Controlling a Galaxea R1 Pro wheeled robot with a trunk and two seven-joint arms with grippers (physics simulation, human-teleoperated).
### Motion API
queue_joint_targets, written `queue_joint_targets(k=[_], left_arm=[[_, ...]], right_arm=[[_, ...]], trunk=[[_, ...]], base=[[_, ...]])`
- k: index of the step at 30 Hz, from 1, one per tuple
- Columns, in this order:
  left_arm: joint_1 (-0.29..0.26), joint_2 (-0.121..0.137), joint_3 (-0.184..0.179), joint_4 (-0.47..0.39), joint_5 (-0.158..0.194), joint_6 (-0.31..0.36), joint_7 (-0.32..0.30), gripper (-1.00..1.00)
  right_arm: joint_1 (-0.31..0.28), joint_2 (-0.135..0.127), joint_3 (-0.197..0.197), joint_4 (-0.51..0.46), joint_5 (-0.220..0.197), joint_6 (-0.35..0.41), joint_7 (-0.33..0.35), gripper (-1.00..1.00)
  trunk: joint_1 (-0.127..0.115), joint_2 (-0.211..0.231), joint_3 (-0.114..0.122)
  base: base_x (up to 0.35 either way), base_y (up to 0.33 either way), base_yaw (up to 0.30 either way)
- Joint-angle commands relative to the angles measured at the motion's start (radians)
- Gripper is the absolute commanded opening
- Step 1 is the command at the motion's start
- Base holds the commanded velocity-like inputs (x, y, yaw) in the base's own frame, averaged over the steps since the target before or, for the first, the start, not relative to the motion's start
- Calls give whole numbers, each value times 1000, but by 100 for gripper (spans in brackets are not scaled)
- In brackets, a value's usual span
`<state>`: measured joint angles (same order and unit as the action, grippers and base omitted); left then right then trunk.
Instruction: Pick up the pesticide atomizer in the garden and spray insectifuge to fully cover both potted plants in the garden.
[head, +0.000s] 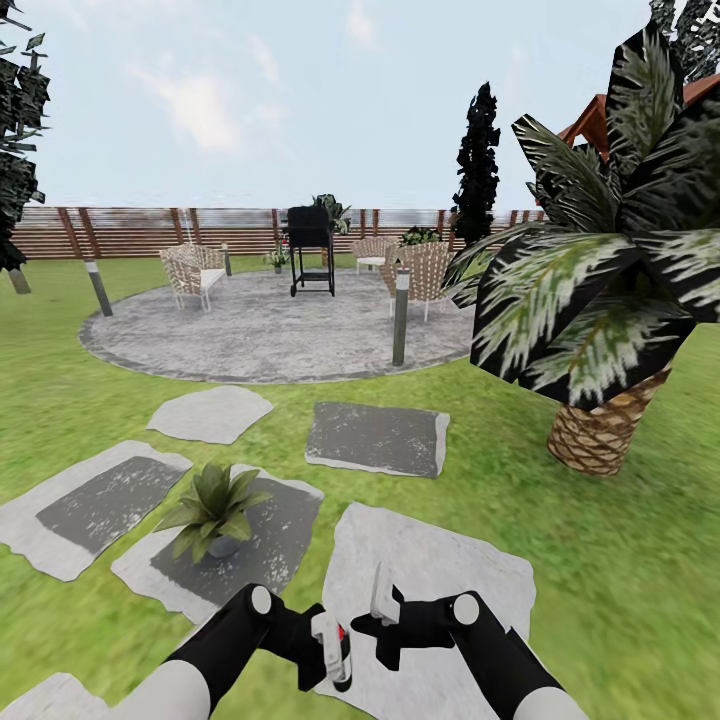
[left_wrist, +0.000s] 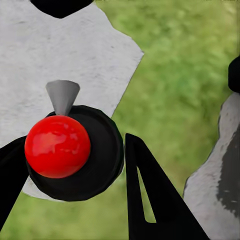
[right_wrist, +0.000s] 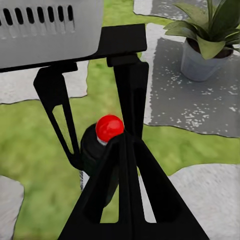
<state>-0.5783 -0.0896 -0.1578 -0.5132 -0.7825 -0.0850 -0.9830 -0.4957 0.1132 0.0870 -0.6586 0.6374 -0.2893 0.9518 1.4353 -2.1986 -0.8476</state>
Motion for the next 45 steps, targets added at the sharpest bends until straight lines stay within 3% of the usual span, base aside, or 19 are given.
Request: queue_joint_targets(k=[1,10,24,32,45], left_arm=[[0,0,1,-1,-9,-9,-2,-100],[-2,-1,1,-1,21,-10,-9,-100],[-2,-3,3,-1,25,-13,-11,-100],[-2,-5,1,-1,64,-16,-12,-100],[-2,-5,2,-1,66,-18,-13,-100]], right_arm=[[0,0,-1,-1,8,-5,1,-100],[0,0,-1,-1,8,-5,1,-100],[-1,0,-1,-1,8,-5,1,-100],[0,0,-1,-1,9,-5,1,-100],[0,0,-1,0,10,-5,1,-100]], trunk=[[0,0,-1],[0,0,-1],[0,0,-1],[0,0,-1],[0,0,-1]], base=[[0,0,0],[0,0,0],[0,0,0],[0,0,0],[0,0,0]])
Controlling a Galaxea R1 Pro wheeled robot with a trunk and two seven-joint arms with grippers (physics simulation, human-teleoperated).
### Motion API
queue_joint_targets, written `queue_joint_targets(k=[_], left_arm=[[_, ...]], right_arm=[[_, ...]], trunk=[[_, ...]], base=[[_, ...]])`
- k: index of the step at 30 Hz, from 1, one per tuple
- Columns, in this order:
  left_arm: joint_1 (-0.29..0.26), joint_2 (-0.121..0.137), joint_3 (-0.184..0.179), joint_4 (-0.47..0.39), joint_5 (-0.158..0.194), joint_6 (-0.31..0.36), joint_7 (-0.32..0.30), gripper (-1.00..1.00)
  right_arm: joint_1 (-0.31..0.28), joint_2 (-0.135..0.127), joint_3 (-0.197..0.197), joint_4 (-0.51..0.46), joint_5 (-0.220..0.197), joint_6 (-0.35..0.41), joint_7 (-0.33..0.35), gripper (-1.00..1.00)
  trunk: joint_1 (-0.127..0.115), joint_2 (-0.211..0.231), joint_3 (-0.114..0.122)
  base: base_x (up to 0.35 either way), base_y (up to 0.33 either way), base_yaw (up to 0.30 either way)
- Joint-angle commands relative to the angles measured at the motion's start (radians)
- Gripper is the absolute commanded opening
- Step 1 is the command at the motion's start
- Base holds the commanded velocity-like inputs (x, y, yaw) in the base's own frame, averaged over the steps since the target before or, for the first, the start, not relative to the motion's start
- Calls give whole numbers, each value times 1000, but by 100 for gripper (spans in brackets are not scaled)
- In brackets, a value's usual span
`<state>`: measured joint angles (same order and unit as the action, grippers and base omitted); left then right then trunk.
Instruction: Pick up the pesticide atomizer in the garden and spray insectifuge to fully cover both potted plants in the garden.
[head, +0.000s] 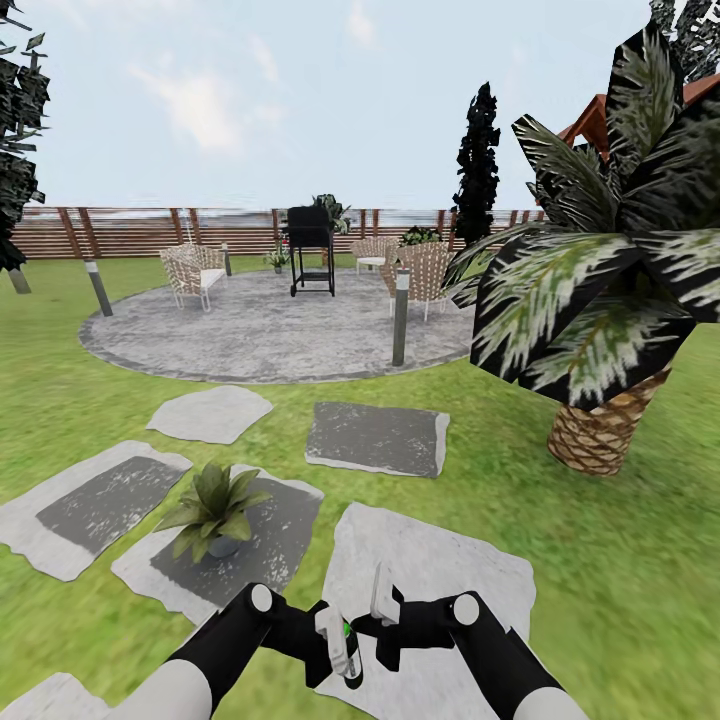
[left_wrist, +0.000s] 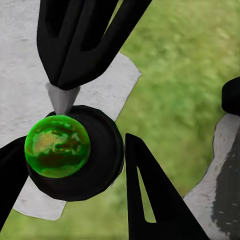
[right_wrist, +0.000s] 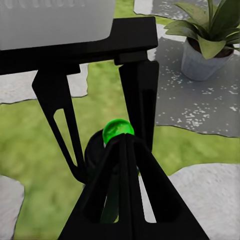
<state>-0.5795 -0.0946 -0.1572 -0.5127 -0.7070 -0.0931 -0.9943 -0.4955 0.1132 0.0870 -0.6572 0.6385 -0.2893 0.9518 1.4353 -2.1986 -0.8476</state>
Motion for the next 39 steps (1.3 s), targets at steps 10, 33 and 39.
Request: queue_joint_targets(k=[10,33,39], left_arm=[[0,6,-2,10,-17,-4,4,-100],[15,296,60,17,-19,5,29,-100],[18,290,185,17,-16,134,101,-100]], right_arm=[[-1,0,-1,-1,9,-5,1,-100],[0,-41,-12,8,9,-7,-10,100],[4,-91,-92,129,5,-7,-278,100]], trunk=[[0,0,-1],[0,0,-1],[0,0,-1]], base=[[0,0,0],[0,0,0],[0,0,0]])
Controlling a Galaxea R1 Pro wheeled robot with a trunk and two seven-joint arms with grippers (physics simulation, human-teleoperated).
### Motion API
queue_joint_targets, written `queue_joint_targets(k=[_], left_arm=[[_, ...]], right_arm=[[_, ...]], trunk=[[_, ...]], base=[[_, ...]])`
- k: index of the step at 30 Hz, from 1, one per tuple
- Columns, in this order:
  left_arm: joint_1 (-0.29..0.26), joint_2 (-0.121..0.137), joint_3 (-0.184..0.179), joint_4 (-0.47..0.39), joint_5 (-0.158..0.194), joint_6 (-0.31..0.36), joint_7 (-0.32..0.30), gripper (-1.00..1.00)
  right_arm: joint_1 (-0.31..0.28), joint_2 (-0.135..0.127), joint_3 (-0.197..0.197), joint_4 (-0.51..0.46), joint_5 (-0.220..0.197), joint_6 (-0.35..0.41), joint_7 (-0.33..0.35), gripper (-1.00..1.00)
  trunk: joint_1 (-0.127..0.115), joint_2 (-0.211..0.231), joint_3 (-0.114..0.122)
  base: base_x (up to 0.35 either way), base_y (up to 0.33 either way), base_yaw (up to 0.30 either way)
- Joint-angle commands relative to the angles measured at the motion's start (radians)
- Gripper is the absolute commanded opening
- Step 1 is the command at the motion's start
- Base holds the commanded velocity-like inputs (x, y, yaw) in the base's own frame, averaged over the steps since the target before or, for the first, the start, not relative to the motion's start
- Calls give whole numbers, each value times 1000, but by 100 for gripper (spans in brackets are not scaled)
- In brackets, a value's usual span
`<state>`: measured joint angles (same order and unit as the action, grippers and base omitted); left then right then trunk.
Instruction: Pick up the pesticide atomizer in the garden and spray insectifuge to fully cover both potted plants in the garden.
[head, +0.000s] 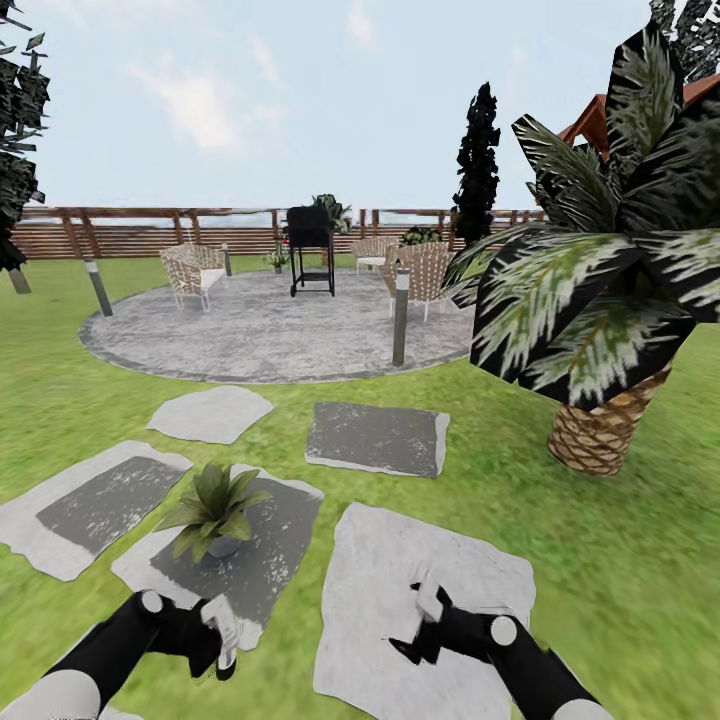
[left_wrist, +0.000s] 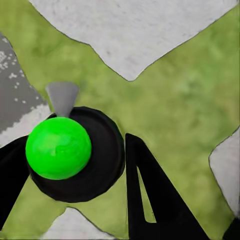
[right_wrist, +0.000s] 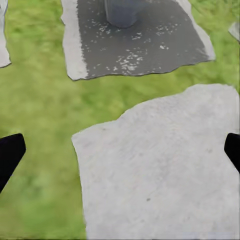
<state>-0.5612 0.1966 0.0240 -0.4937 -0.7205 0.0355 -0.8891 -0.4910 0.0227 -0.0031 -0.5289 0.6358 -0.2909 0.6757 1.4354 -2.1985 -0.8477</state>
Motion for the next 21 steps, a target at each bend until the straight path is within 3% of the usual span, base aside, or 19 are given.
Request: queue_joint_targets(k=[1,4,6,8,10,11,14,15,17,19,21], left_arm=[[0,-2,19,-2,-2,39,7,-100],[0,-5,45,-3,-1,126,23,-100],[0,-7,52,-8,10,195,25,-100],[-1,-7,52,-14,29,268,25,-100],[-2,-7,51,-16,42,310,24,-100],[-3,-7,50,-17,52,351,23,-100],[-14,-8,48,-18,64,474,21,-100],[-17,-8,46,-20,66,547,20,-100],[-21,-9,43,-21,66,610,20,-100],[-31,-8,40,-20,64,655,19,-100],[-57,-8,38,-19,61,678,18,-100]], right_arm=[[0,-4,-21,39,7,-6,-51,100],[0,-11,-99,178,6,-11,-235,100],[1,-21,-144,270,6,-51,-414,100],[8,-25,-157,312,4,-130,-541,100],[21,-26,-160,330,4,-178,-605,100],[39,-26,-163,342,3,-215,-673,100],[72,-26,-166,355,0,-258,-788,100],[78,-27,-167,356,-14,-263,-804,100],[82,-27,-167,358,-58,-265,-811,100],[84,-28,-167,357,-165,-265,-813,100],[84,-29,-167,357,-243,-266,-815,100]], trunk=[[0,0,-1],[0,0,-1],[0,0,-1],[0,0,-1],[0,0,-1],[0,0,-1],[0,0,-1],[0,0,-1],[0,0,-1],[0,0,-1],[0,0,-1]], base=[[0,0,0],[0,0,0],[0,0,0],[0,0,0],[0,0,0],[0,0,0],[0,0,0],[0,0,0],[0,0,0],[0,0,0],[0,0,0]])
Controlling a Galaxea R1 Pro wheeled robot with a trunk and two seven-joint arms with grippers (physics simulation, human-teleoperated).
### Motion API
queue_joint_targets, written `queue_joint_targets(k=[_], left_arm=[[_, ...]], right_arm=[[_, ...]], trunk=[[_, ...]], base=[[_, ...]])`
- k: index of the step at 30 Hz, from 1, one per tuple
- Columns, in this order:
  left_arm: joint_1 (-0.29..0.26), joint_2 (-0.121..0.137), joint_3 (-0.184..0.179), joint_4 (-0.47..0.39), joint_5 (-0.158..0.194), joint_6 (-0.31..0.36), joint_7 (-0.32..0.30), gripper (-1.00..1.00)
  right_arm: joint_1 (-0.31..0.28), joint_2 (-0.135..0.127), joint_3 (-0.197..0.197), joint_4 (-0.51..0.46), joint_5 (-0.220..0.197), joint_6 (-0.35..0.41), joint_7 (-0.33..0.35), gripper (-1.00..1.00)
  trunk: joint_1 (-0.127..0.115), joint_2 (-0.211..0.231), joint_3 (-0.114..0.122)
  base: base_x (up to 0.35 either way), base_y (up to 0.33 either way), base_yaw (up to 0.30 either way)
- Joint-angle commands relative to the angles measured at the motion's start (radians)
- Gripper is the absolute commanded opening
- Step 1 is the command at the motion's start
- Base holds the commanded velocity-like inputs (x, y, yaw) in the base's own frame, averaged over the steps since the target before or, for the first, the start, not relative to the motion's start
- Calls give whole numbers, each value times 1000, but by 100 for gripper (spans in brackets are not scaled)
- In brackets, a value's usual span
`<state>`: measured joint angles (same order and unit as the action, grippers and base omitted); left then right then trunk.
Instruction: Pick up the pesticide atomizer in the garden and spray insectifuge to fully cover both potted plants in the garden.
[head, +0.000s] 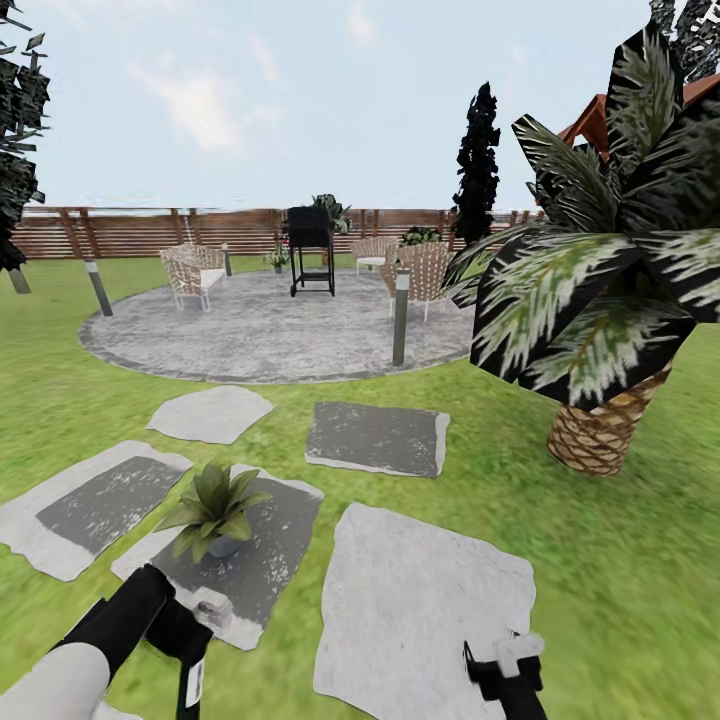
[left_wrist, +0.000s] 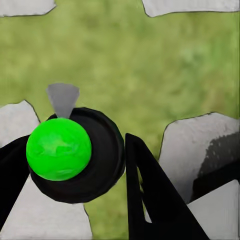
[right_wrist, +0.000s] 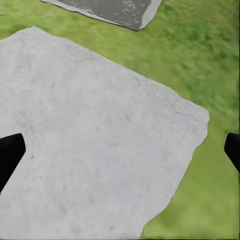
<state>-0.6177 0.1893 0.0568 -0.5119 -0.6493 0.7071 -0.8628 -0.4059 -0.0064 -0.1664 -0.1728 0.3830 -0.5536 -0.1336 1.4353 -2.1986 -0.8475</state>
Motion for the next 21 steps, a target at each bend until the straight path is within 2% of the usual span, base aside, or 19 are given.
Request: queue_joint_targets(k=[1,7,10,12,14,17,19,21], left_arm=[[-21,1,4,0,-11,32,-8,-100],[-79,-1,3,1,-13,135,-9,-100],[-101,-4,2,1,-13,145,-20,-100],[-119,-4,-3,1,-17,149,-66,-100],[-136,1,-42,-1,-39,158,-132,-100],[-144,4,-115,-3,-90,185,-188,-100],[-154,4,-139,-3,-118,208,-209,-100],[-158,6,-147,-3,-127,219,-215,-100]], right_arm=[[-1,-4,-4,2,-12,-3,-6,100],[11,-14,-4,3,-37,-5,-5,100],[21,-15,-4,3,-53,-7,-5,100],[25,-15,-4,3,-68,-16,-5,100],[26,-15,-3,3,-74,-23,-3,100],[27,-13,-2,3,-75,-25,-1,100],[27,-12,-2,3,-75,-26,-2,100],[27,-12,-2,3,-76,-26,-3,100]], trunk=[[0,0,-1],[0,0,-1],[0,0,-1],[0,0,-1],[0,0,-1],[0,0,-1],[0,0,-1],[0,0,-1]], base=[[0,0,0],[0,0,0],[0,0,0],[0,0,0],[0,0,0],[0,0,0],[78,0,0],[231,0,0]])
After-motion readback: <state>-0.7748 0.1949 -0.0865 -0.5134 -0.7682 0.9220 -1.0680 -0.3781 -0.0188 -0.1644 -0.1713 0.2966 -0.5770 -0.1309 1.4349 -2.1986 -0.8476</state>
